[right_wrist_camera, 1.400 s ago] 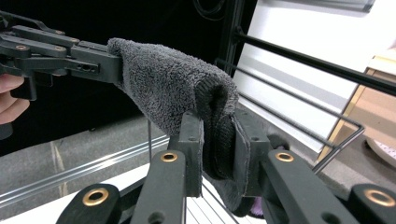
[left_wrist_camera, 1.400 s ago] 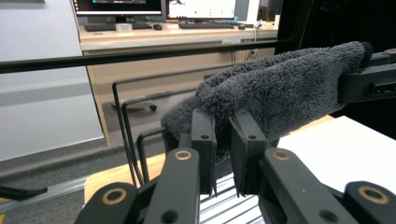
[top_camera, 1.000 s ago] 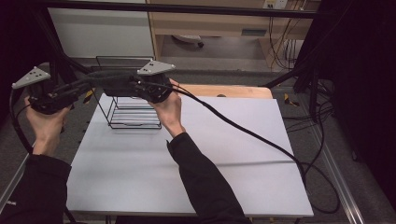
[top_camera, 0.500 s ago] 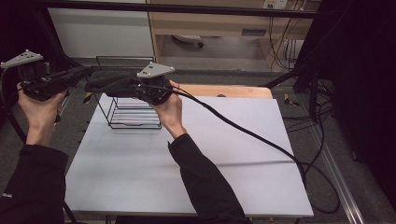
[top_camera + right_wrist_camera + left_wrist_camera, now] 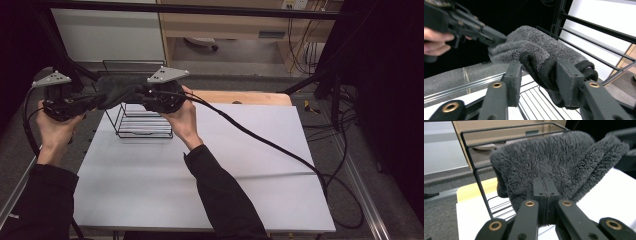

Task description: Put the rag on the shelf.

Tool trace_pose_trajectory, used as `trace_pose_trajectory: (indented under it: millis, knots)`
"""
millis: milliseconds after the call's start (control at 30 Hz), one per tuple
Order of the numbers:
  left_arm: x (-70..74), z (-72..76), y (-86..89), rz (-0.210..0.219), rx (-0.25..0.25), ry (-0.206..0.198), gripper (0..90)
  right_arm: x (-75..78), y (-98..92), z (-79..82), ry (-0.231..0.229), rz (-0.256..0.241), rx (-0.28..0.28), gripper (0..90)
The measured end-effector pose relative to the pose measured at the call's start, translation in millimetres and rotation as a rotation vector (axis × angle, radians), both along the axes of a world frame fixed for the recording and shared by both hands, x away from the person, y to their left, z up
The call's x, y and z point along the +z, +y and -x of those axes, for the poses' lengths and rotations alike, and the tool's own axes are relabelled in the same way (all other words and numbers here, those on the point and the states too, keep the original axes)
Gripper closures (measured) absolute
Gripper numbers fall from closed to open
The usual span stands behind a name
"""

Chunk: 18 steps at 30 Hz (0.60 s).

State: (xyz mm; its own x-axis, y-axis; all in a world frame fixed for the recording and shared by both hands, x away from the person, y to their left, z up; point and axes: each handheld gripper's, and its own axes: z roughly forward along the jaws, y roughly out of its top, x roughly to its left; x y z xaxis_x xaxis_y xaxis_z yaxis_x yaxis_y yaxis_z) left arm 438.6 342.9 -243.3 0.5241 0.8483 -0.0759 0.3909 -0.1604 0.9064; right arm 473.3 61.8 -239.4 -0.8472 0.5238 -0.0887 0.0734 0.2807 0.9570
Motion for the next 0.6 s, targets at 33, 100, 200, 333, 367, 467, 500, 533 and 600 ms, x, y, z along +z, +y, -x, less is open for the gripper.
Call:
trace_pose_trajectory:
  millis: [33,100,200,333,367,467,500,533,600]
  knots:
    - [-2.0,0.5,-0.6,-0.005,0.000,-0.001,89.4,0.5,-0.3,0.7,0.001,-0.003,0.002,53.0]
    - [-6.3,0.7,-1.6,-0.018,-0.002,0.003,89.4,1.8,-1.3,2.2,0.011,-0.012,0.012,51.8]
    - [-13.5,-0.3,-3.1,-0.035,0.000,0.013,89.4,3.0,-2.1,3.4,0.022,-0.017,0.020,57.2]
    - [-23.7,-3.6,-5.4,-0.036,0.003,0.022,89.4,-2.5,-0.4,0.2,0.075,0.012,0.014,80.7]
    - [-27.3,-5.0,-6.4,-0.032,0.005,0.023,89.4,-5.8,0.7,-1.9,0.092,0.021,0.008,84.1]
    - [-35.2,-8.9,-8.8,-0.029,0.009,0.022,89.4,-18.1,2.7,-9.4,0.120,0.041,-0.015,90.0]
    - [-37.7,-10.8,-9.6,-0.031,0.014,0.023,89.4,-21.8,2.8,-11.9,0.126,0.041,-0.023,90.0]
    - [-39.5,-12.2,-10.2,-0.032,0.019,0.024,89.4,-25.5,3.0,-14.7,0.135,0.039,-0.032,90.0]
    - [-44.5,-16.8,-11.1,-0.027,0.033,0.026,89.5,-32.5,3.1,-19.3,0.140,0.042,-0.049,90.0]
